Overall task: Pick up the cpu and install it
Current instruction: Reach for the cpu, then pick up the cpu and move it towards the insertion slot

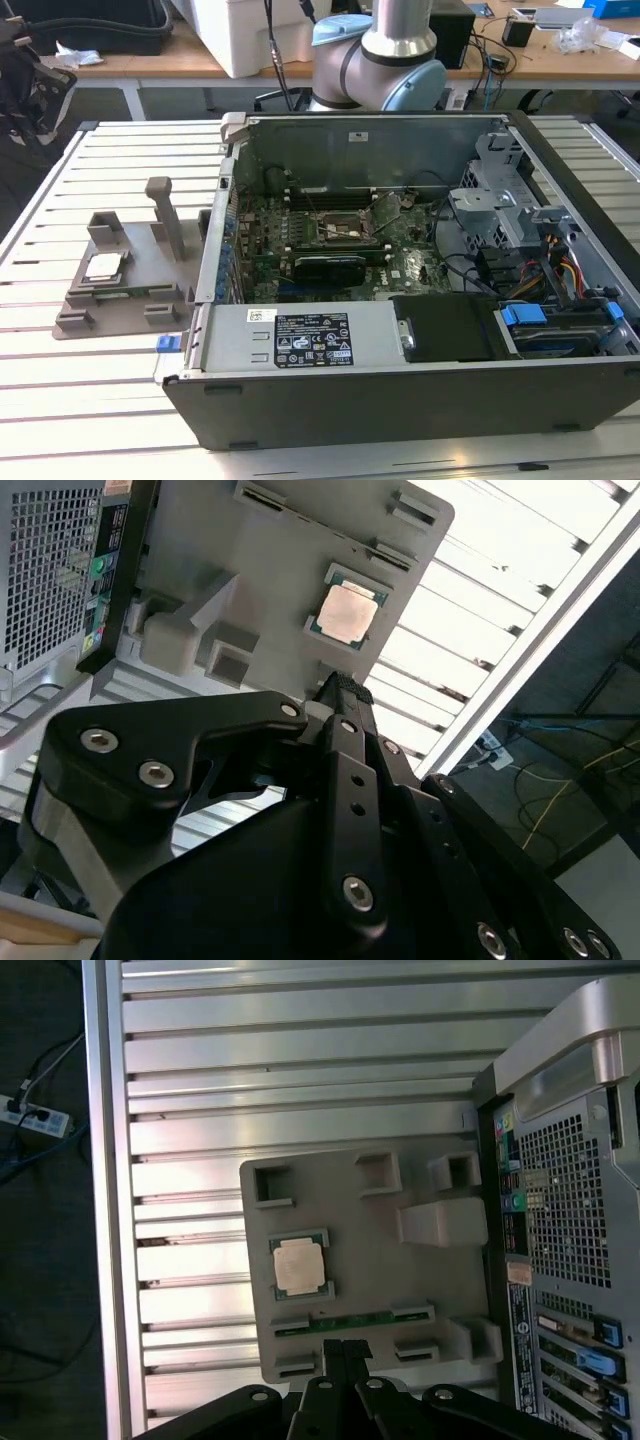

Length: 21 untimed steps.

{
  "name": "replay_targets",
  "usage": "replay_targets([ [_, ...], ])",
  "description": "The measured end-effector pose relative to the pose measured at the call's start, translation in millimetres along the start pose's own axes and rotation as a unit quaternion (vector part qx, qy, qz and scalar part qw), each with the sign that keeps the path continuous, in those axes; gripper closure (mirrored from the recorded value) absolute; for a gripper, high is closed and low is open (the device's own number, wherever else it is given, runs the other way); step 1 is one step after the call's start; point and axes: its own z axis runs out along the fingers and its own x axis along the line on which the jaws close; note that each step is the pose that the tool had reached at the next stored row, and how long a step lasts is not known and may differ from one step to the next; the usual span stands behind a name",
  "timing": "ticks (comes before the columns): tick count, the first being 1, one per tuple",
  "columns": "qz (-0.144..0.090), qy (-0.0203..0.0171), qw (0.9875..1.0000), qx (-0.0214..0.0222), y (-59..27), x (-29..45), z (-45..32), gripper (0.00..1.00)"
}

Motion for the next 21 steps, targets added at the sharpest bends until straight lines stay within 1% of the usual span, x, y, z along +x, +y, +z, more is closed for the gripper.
replay_targets([
  [1,0.0,0.0,1.0,0.0001,-0.4,5.3,-0.2,0.89],
  [2,0.0,0.0,1.0,0.0,-0.7,8.8,-0.2,0.89],
  [3,0.0,0.0,1.0,0.0,-0.8,11.1,-0.3,0.89],
  [4,0.0,0.0,1.0,0.0,-0.9,11.8,-0.3,0.89],
  [21,0.0,0.0,1.0,0.0,-0.9,12.3,-0.3,0.89],
])
